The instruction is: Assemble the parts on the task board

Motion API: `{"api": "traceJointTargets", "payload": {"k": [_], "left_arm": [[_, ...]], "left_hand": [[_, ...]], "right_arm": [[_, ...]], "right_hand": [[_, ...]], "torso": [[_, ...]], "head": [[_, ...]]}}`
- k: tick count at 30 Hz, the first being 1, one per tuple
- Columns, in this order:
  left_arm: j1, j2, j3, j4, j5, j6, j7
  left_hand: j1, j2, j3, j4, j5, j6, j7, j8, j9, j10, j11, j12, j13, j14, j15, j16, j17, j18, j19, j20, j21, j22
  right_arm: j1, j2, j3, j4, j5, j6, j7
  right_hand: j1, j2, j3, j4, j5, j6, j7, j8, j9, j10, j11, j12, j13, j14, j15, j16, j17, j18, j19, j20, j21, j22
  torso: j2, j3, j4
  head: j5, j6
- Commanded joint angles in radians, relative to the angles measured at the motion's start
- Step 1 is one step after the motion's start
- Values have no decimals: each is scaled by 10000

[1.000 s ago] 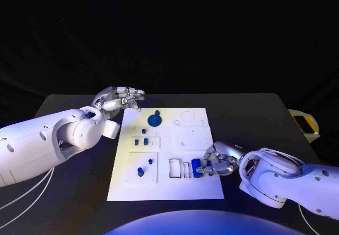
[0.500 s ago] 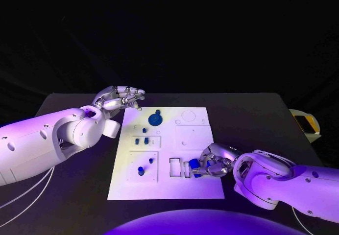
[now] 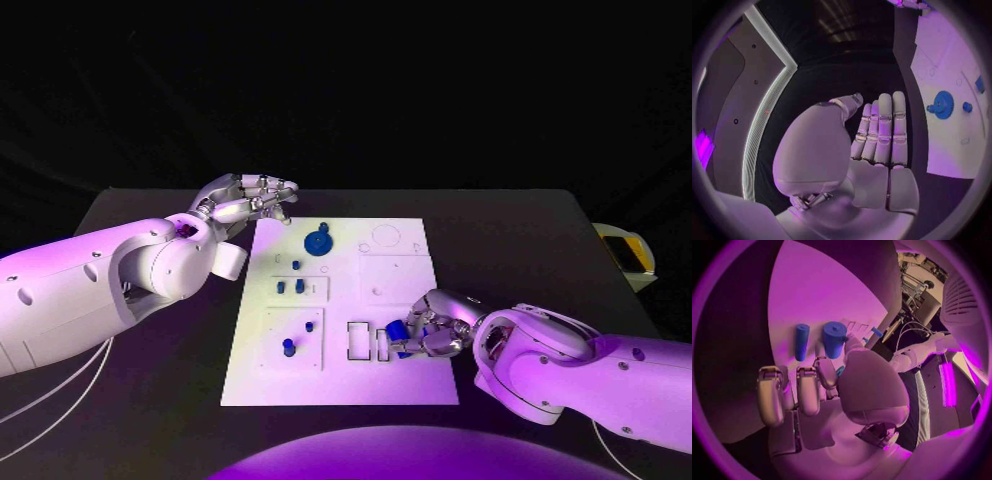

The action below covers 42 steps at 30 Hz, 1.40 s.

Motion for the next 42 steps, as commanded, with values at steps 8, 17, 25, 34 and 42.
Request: {"api": "traceJointTargets", "payload": {"k": [8,17,25,34,42], "left_arm": [[4,26,7,19,16,147,37],[4,50,6,4,16,125,52],[4,65,6,-4,16,95,82],[4,76,6,2,16,94,92],[5,83,6,10,16,93,97]], "left_hand": [[-63,62,-57,9,1,-40,-14,-57,-7,-93,-2,51,-11,-61,7,-59,-9,44,27,64,-36,-11],[-66,55,-67,10,1,-55,-9,-68,-9,-108,1,57,-16,-73,9,-60,-13,44,29,67,-62,-25],[-67,54,-68,10,1,-58,-8,-70,-9,-109,2,57,-17,-73,9,-60,-14,44,29,67,-64,-27],[-67,54,-68,10,1,-58,-8,-70,-9,-109,2,57,-17,-73,9,-60,-14,44,29,67,-64,-27],[-67,54,-68,10,1,-58,-8,-70,-9,-109,2,57,-17,-73,9,-60,-14,44,29,67,-64,-27]], "right_arm": [[-30,-28,-28,2,382,-290,-121],[49,-131,-22,136,1479,-1076,452],[138,-114,-16,234,2288,-1924,1184],[292,2,-9,320,2940,-2077,1642],[303,469,-13,155,3140,-1095,1465]], "right_hand": [[1503,310,1008,2,1557,252,-119,-184,-96,70,-148,95,214,669,-185,6,570,-36,888,-109,107,2493],[1105,63,2255,29,1853,622,-220,-370,-243,155,-225,-1,192,713,-260,98,813,-77,950,-180,294,2547],[814,-105,2767,12,1830,842,-271,-432,-303,309,-281,86,277,769,-296,214,1118,-110,999,-215,443,2590],[417,-360,3127,13,2078,984,-291,-464,-332,379,-298,163,378,773,-311,234,1170,-114,1005,-235,462,2596],[-351,-521,3304,24,1410,1062,-264,-512,-345,410,-269,152,416,771,-286,234,1175,-110,998,-215,443,2590]], "torso": [[5,11,-5],[10,10,-5],[3,12,1],[10,0,-2],[8,4,2]], "head": [[-28,10],[-48,-8],[-51,25],[-61,19],[-45,-13]]}}
